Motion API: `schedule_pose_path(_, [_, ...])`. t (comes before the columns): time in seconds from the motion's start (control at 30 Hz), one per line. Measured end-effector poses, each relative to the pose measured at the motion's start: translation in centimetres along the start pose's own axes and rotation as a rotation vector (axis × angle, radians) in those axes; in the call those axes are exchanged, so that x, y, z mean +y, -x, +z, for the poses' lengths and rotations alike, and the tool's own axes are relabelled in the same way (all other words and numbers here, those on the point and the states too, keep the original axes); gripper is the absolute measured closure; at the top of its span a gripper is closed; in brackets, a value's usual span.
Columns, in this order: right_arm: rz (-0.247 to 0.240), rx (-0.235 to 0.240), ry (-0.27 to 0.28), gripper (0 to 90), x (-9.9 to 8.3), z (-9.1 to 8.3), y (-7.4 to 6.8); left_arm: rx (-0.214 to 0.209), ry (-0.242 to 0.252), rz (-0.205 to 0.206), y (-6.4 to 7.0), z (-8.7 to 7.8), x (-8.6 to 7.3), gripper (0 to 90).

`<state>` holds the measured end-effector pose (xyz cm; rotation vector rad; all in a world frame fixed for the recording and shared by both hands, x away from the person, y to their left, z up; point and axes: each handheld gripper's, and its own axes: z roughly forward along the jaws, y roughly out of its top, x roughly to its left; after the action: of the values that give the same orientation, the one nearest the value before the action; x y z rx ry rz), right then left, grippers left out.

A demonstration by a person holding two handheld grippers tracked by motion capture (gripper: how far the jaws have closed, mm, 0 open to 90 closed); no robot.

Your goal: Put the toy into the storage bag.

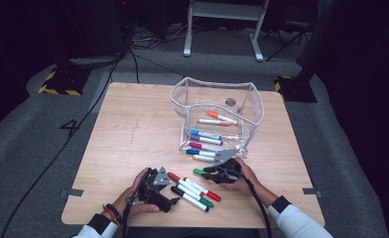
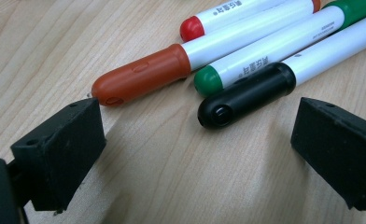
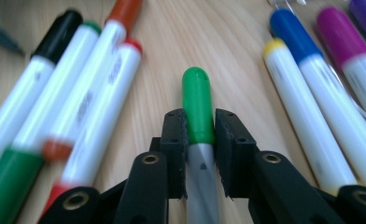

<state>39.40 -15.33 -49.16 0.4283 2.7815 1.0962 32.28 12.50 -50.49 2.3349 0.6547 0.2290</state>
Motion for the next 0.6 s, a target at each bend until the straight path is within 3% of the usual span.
schedule_pose_path(0.13, [0.02, -0.021, -0.012, 74.8, -2.2, -2.3, 0.1, -0.005, 0.001, 0.005, -0.1, 0.1, 0.1, 2.8])
schedule_pose_path(0.3, [0.079, -0.051, -0.006, 74.9, -4.4, -4.3, 1.1, -0.006, 0.002, 0.007, -0.1, 0.1, 0.1, 2.8])
schedule_pose_path(0.6, [0.101, -0.093, 0.061, 74.9, -5.4, -7.2, 1.9, -0.01, 0.0, 0.011, -0.1, 0.1, 0.1, 2.7])
